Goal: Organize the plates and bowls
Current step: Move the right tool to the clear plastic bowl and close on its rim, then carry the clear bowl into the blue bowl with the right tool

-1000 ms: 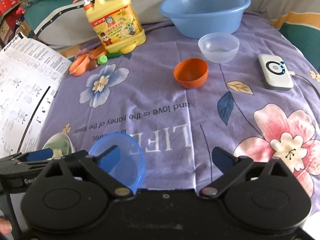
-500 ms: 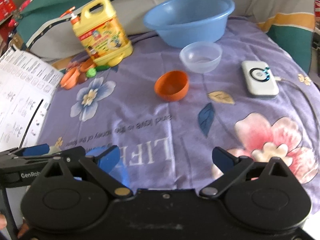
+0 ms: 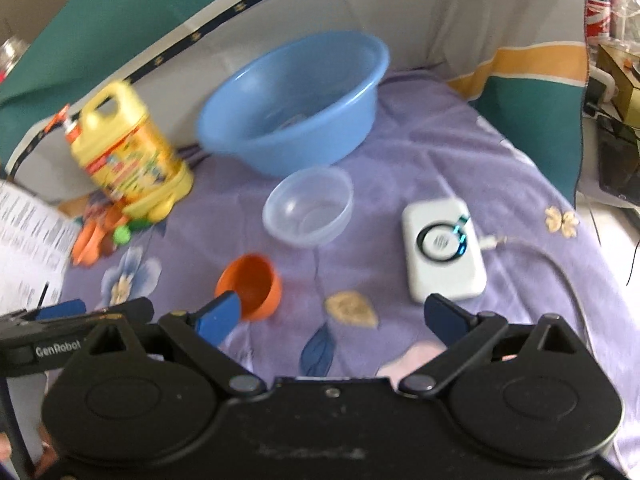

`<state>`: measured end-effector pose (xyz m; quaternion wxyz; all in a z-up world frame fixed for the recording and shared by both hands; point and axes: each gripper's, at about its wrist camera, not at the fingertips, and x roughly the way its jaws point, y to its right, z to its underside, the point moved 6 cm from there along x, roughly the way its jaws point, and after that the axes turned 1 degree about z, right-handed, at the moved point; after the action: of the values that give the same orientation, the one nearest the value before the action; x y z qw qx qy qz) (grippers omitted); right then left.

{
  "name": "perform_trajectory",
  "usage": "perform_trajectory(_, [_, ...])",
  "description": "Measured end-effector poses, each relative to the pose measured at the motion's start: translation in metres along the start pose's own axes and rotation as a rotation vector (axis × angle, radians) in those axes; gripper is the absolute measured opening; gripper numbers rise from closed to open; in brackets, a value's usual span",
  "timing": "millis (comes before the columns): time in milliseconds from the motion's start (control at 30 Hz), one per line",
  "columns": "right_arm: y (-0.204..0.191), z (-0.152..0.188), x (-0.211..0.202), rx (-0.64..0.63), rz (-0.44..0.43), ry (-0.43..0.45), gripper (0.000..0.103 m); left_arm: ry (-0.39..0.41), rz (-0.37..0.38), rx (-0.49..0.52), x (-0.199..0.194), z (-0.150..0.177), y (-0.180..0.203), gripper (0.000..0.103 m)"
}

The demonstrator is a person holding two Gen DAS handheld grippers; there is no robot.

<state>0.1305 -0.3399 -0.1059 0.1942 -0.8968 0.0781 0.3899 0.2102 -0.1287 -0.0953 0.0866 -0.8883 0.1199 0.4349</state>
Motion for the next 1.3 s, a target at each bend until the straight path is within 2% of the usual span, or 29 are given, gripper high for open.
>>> perform_trajectory(400, [0.037,-0.053,0.052,0.067,0.003,0.013,0.100,-0.056,0.035,0.012,0.064,-0.036,0.046,0.103])
perform_trajectory(533, [0.040,-0.067,0.068,0.092,-0.018,0.010,0.088,-0.086,0.058,-0.038,0.079,-0.043,0.054,0.101])
perform_trajectory(667, [0.041,-0.075,0.083,0.099,-0.032,0.013,0.068,-0.123,0.089,-0.096,0.095,-0.046,0.062,0.086])
perform_trajectory(767, [0.039,-0.076,0.093,0.098,-0.050,0.001,0.052,-0.134,0.096,-0.115,0.103,-0.046,0.065,0.079])
perform_trajectory(833, [0.035,-0.075,0.099,0.090,-0.064,-0.010,0.046,-0.138,0.101,-0.119,0.106,-0.045,0.068,0.074])
perform_trajectory(900, [0.031,-0.075,0.104,0.078,-0.071,-0.013,0.038,-0.143,0.104,-0.120,0.110,-0.045,0.071,0.063])
perform_trajectory(1033, [0.025,-0.074,0.116,0.065,-0.071,-0.030,0.022,-0.149,0.125,-0.126,0.117,-0.047,0.075,0.050])
perform_trajectory(1067, [0.024,-0.073,0.119,0.065,-0.074,-0.039,0.019,-0.151,0.134,-0.122,0.118,-0.047,0.077,0.043])
perform_trajectory(1133, [0.021,-0.070,0.124,0.065,-0.079,-0.049,0.013,-0.156,0.148,-0.113,0.120,-0.047,0.081,0.034])
perform_trajectory(1200, [0.019,-0.067,0.126,0.062,-0.080,-0.048,0.009,-0.158,0.164,-0.106,0.121,-0.047,0.084,0.018])
perform_trajectory(1300, [0.016,-0.062,0.126,0.058,-0.085,-0.048,0.008,-0.150,0.165,-0.088,0.117,-0.046,0.088,0.013])
